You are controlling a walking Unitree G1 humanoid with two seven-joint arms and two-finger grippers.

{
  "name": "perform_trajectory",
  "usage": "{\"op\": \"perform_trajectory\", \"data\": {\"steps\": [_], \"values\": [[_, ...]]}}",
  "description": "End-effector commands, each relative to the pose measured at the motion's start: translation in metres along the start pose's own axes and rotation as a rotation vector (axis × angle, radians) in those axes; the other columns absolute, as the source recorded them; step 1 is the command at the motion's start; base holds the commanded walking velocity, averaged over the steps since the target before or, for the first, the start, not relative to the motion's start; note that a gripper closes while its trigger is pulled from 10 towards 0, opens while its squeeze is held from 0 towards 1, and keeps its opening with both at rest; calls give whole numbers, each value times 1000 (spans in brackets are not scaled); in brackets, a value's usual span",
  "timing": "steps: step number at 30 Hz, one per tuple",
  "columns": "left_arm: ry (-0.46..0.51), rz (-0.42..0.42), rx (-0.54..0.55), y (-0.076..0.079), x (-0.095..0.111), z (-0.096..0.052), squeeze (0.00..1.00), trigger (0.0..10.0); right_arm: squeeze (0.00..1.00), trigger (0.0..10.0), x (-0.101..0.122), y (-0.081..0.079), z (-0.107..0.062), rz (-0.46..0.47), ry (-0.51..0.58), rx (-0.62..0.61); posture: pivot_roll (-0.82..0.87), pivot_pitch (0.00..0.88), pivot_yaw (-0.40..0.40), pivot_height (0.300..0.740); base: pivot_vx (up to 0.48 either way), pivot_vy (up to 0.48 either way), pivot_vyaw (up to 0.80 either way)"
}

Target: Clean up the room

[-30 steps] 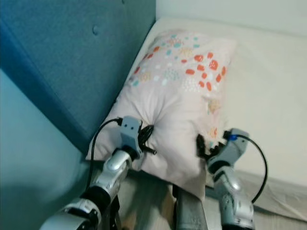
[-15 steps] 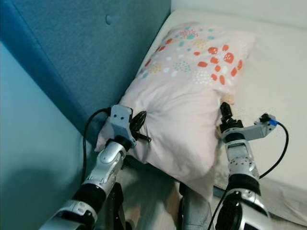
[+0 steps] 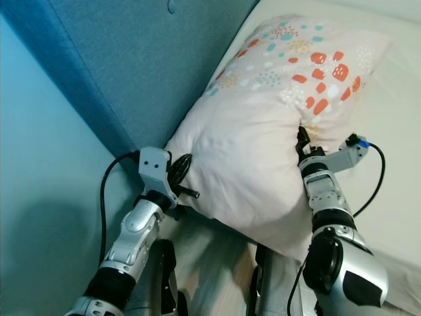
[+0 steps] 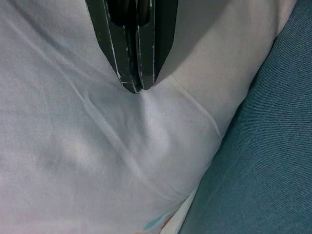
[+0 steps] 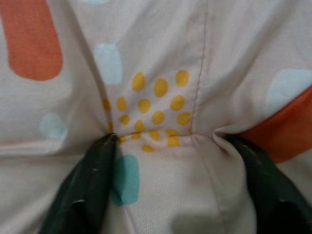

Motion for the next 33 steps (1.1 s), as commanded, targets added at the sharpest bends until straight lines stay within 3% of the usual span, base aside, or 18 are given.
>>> {"op": "perform_trajectory", "data": {"steps": [1, 3, 4, 5, 7, 8, 10, 11, 12, 17, 18, 19, 20, 21, 26, 29, 31, 33], "values": [[-42, -11, -37, 6, -8, -7, 0, 0, 0, 0, -25, 9, -2, -27, -108, -48, 265, 444, 47, 535, 0, 0, 0], [-46, -29, -49, 7, -6, -7, 0, 0, 0, 0, -25, 6, -1, -22, -112, -28, 263, 443, 47, 535, 0, 0, 0], [-52, -57, -65, 8, -5, -7, 0, 1961, 0, 0, -24, 3, 0, -17, -114, -7, 260, 444, 48, 535, 0, 0, 0], [-75, -116, -79, 9, -7, -8, 0, 10000, 0, 0, -24, 1, 1, -12, -113, 5, 252, 443, 50, 535, 0, 0, 0], [-75, -116, -79, 9, -7, -8, 0, 10000, 0, 0, -24, 1, 1, -12, -113, 5, 252, 443, 50, 535, 0, 0, 0], [-124, -207, -89, 12, -13, -9, 0, 10000, 0, 0, -24, 1, 1, -13, -112, 12, 247, 439, 49, 535, 0, 0, 0], [-124, -207, -89, 12, -13, -9, 0, 10000, 0, 0, -24, 1, 1, -13, -112, 12, 247, 439, 49, 535, 0, 0, 0], [-177, -306, -114, 17, -19, -11, 596, 10000, 0, 0, -24, 1, 1, -15, -112, 13, 243, 436, 52, 535, 0, 0, 0], [-202, -364, -130, 21, -21, -14, 1000, 10000, 0, 0, -24, 3, 0, -19, -112, 12, 237, 434, 54, 535, 0, 0, 0], [-215, -426, -107, 20, -22, -16, 1000, 10000, 0, 0, -23, 4, 0, -24, -111, 9, 235, 432, 54, 535, 0, 0, 0], [-222, -595, 24, -5, -22, -34, 1000, 10000, 0, 0, -20, 6, -1, -27, -102, 9, 247, 427, 57, 535, 0, 0, 0], [-221, -668, 75, -16, -22, -45, 1000, 10000, 0, 0, -19, 6, -2, -28, -97, 10, 247, 427, 57, 535, 0, 0, 0], [-221, -668, 75, -16, -22, -45, 1000, 10000, 0, 0, -19, 6, -2, -28, -97, 10, 247, 427, 57, 535, 0, 0, 0], [-252, -775, 146, -29, -27, -72, 1000, 10000, 0, 0, -15, 6, -2, -28, -86, 11, 256, 426, 60, 535, 0, 0, 0], [-267, -799, 160, -30, -29, -80, 1000, 10000, 0, 0, -14, 6, -2, -28, -82, 11, 256, 426, 60, 535, 0, 0, 0], [-415, -925, 221, -16, -48, -127, 1000, 10000, 0, 0, -7, 1, 0, -25, -60, 32, 259, 427, 60, 535, 0, 0, 0], [-478, -1023, 256, -1, -57, -139, 1000, 10000, 0, 0, -4, -3, 2, -25, -50, 47, 253, 427, 54, 535, 0, 0, 0], [-484, -1052, 264, 3, -59, -138, 1000, 10000, 0, 0, -3, -4, 2, -25, -49, 51, 251, 426, 54, 535, 0, 0, 0]]}}
Point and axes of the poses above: a point about 5 cm out from each wrist's last joint towards the gripper, its own z axis pointing out of the wrist towards the gripper, its own x axis along the axis of the wrist's last joint, y = z × x, the point moved 1 cm from there along z, pointing out of the wrist towards the gripper, and after that the axes turned 12 degrees about z, right-handed, at the moved point
